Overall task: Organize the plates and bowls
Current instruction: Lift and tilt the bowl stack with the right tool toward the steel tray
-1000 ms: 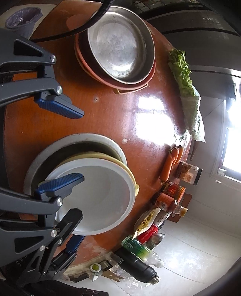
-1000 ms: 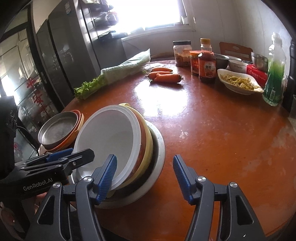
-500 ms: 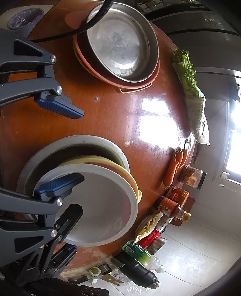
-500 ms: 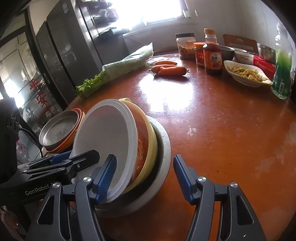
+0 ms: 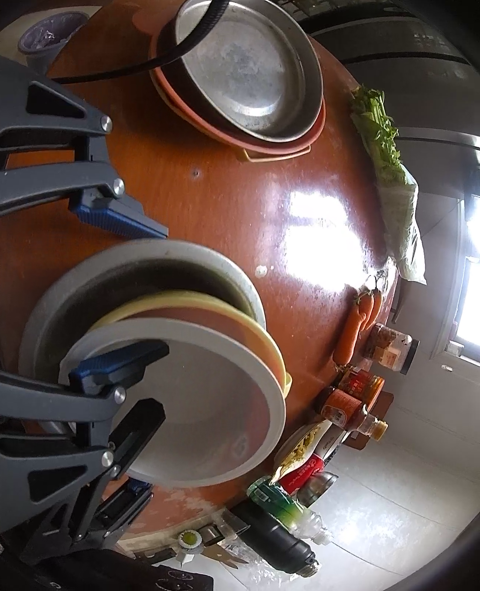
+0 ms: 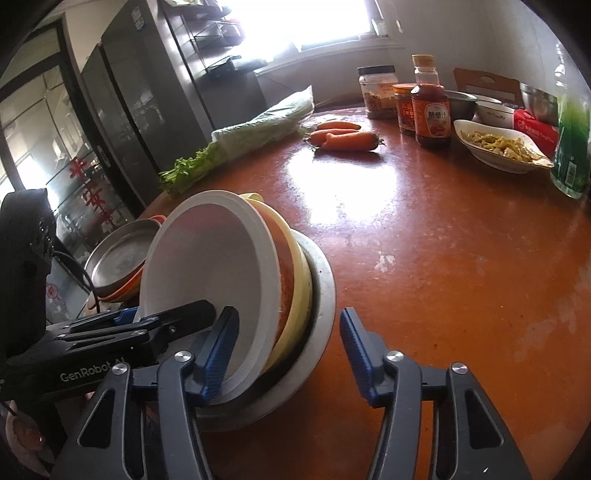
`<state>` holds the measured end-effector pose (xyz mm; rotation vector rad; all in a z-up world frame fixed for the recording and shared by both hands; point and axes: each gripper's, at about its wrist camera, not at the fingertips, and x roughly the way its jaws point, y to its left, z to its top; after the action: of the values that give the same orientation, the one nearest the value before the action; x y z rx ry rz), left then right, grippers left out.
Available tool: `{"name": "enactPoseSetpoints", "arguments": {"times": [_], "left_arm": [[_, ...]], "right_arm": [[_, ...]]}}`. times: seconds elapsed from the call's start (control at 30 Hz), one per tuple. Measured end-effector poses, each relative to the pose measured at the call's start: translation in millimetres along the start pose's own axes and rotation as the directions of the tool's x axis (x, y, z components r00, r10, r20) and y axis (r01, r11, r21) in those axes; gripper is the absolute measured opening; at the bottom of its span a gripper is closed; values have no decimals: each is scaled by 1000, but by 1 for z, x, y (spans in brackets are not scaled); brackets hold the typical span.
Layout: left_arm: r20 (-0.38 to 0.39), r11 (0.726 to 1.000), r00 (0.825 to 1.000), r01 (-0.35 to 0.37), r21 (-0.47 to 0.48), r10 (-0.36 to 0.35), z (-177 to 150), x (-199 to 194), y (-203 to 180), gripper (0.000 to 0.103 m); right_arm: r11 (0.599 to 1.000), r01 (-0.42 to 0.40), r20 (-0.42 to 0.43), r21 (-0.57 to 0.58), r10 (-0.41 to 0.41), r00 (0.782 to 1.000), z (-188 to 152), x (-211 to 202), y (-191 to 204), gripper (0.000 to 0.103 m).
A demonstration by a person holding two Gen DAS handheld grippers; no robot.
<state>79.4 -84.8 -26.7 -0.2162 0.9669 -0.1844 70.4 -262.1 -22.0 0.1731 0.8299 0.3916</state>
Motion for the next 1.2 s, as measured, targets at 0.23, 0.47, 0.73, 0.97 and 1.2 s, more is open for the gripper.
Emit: {"name": "enactPoseSetpoints", "arguments": {"times": [0.23, 0.47, 0.73, 0.97, 1.2], "left_arm": [[-1, 1000, 1000, 15, -9, -15, 0, 0, -3, 45], [-9, 1000, 1000, 22, -10, -22, 0, 1, -4, 45], [6, 1000, 1000, 24, 6, -24, 3, -6, -8, 45], [23, 999, 999, 39, 17, -40, 4, -15, -8, 45], [53, 998, 997, 51, 26, -52, 5, -32, -3, 45]], "right_arm": [[1000, -9, 6, -19, 9, 1000, 0, -3, 5, 49], [1000, 1, 9, -19, -1, 1000, -1, -5, 5, 49], [1000, 7, 21, -14, -7, 1000, 0, -12, 7, 49], [1000, 21, 37, -14, -21, 999, 3, -19, 13, 49], [999, 37, 55, -32, -35, 998, 8, -28, 26, 49]]}}
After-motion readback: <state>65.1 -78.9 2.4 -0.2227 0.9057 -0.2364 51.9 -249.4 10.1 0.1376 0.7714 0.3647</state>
